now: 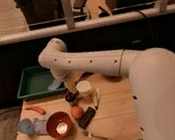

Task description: Place grapes in red bowl

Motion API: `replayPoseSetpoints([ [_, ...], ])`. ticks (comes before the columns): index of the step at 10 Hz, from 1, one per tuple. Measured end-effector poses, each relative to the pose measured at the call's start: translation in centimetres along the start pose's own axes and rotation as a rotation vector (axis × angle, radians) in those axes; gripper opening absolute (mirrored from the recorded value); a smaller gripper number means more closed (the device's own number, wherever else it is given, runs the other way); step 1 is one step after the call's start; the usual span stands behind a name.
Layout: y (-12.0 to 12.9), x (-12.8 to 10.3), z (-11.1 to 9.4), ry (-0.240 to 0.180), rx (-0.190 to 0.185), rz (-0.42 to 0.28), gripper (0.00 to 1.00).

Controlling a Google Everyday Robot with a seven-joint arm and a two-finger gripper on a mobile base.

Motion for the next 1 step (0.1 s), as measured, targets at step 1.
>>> replayPoseSetpoints([
  [1, 0.16, 0.08, 0.16, 0.003, 0.006, 0.021, 0.80],
])
